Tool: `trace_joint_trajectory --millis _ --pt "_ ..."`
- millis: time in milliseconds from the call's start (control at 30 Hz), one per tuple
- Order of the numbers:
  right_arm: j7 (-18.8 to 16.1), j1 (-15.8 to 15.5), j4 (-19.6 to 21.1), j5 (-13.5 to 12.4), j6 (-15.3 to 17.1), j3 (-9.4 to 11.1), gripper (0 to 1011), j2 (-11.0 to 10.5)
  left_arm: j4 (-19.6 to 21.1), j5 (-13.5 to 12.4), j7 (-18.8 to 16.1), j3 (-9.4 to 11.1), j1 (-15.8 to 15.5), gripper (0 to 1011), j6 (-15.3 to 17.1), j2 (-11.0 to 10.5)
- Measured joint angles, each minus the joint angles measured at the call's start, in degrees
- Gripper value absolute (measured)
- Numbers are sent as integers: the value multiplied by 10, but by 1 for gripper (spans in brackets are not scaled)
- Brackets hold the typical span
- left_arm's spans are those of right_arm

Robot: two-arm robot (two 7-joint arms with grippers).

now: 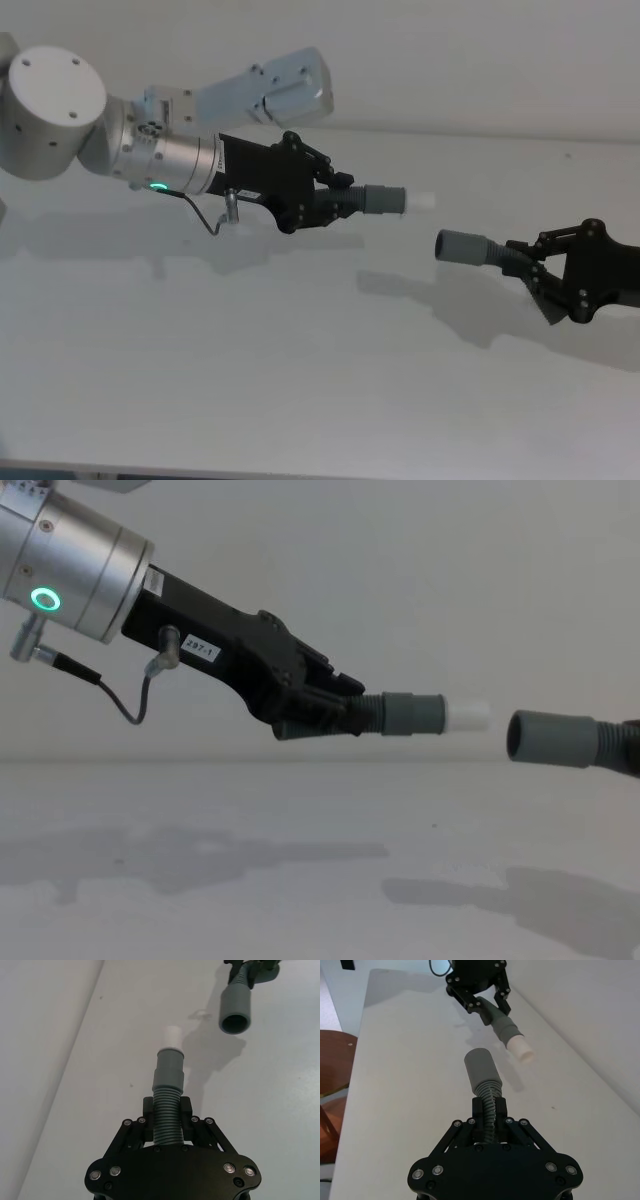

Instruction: Use both hands to pick up one end of the pipe from the table, align the ends, and insert them.

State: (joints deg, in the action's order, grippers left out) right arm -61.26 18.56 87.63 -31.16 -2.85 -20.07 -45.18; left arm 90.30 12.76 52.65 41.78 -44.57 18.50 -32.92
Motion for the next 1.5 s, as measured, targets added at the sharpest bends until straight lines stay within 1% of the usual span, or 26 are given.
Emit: trace_joint_trajectory --millis 467,833,1233,1500 --pt "19 4 -5 5 1 -6 143 0 12 11 6 3 -1 299 4 -14" --pt "30 10 -13 5 -1 -11 143 3 29 21 -2 2 6 299 16 -26" --pt "39 17 -21 4 0 -18 143 6 37 30 -8 2 9 299 23 -34" --pt "44 22 -26 5 1 -23 143 9 35 33 -5 8 5 299 20 -35"
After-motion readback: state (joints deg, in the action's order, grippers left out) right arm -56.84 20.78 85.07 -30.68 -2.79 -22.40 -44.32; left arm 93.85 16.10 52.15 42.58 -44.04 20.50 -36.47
